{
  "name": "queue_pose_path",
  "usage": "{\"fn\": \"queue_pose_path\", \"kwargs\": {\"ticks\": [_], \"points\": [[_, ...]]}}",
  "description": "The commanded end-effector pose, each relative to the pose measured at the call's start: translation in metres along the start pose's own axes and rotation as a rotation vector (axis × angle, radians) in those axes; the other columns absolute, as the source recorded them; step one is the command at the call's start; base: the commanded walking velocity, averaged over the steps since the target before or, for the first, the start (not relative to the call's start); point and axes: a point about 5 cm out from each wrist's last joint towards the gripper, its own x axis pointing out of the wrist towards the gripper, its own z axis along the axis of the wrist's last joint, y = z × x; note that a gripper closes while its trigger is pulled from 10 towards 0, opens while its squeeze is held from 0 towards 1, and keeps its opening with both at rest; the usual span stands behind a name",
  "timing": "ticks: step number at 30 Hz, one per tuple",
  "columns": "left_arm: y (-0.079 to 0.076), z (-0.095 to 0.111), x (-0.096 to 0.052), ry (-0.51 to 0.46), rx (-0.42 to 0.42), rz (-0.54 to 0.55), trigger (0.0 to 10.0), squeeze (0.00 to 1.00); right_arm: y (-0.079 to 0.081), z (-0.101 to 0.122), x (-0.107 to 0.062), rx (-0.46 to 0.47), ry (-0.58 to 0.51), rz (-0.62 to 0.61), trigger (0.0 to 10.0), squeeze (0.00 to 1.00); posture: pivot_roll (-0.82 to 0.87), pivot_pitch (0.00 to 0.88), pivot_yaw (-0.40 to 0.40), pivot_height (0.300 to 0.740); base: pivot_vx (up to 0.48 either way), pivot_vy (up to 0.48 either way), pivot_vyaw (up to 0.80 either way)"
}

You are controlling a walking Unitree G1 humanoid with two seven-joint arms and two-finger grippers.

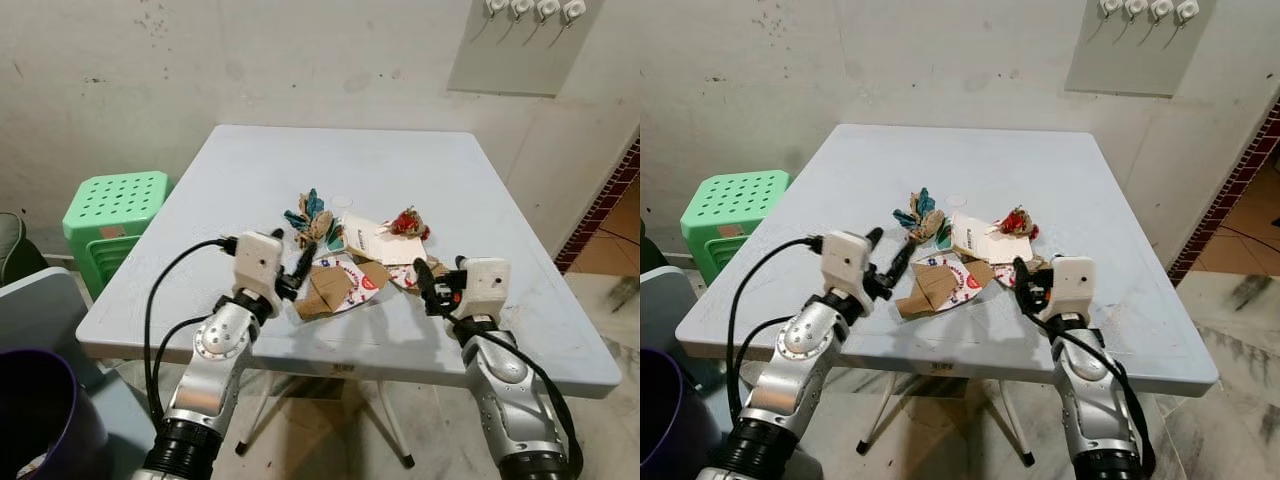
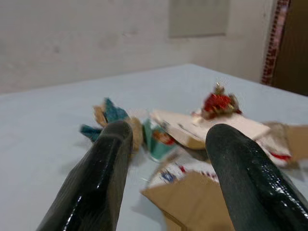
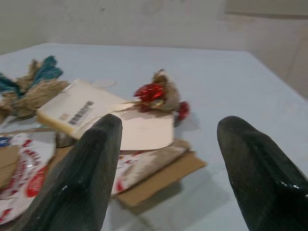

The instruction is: Picking trash to rubbish bin

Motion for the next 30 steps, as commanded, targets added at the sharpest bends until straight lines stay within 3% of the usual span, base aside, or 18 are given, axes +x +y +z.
{"fn": "queue_pose_path", "kwargs": {"ticks": [1, 2, 3, 12, 18, 20, 30], "points": [[0.0, 0.006, 0.001, -0.015, 0.014, -0.017, 10.0, 0.0, 0.0, 0.007, 0.003, 0.014, -0.032, 0.011, 10.0, 0.0, 0.07, 0.0, -0.002, 0.74, 0.0, 0.0, 0.0], [0.0, 0.007, 0.001, -0.017, 0.012, -0.017, 10.0, 0.0, 0.0, 0.008, 0.003, 0.018, -0.04, 0.019, 10.0, 0.0, 0.07, 0.0, -0.002, 0.74, 0.0, 0.0, 0.0], [0.001, 0.009, 0.002, -0.024, 0.018, -0.016, 10.0, 0.0, 0.0, 0.01, 0.002, 0.04, -0.059, 0.029, 10.0, 1.0, 0.07, 0.0, -0.003, 0.74, 0.0, 0.0, 0.0], [-0.004, 0.011, 0.003, -0.031, 0.023, -0.072, 10.0, 0.0, -0.003, 0.013, 0.003, 0.022, -0.071, 0.046, 10.0, 1.0, 0.07, 0.0, -0.004, 0.74, 0.0, 0.0, 0.0], [-0.016, 0.015, 0.002, -0.057, 0.02, -0.156, 10.0, 0.0, -0.02, 0.014, 0.012, -0.068, -0.051, 0.011, 10.0, 0.99, 0.07, 0.011, 0.004, 0.74, 0.0, 0.0, 0.0], [-0.018, 0.02, 0.002, -0.074, -0.009, -0.191, 10.0, 0.0, -0.024, 0.018, 0.017, -0.074, -0.063, 0.017, 10.0, 0.0, 0.07, 0.026, 0.005, 0.74, 0.0, 0.0, 0.0], [-0.011, 0.037, 0.003, -0.1, -0.018, -0.237, 10.0, 0.0, -0.035, 0.037, 0.044, -0.126, -0.077, 0.013, 10.0, 0.0, 0.09, 0.099, 0.011, 0.74, 0.0, 0.0, 0.0]]}}
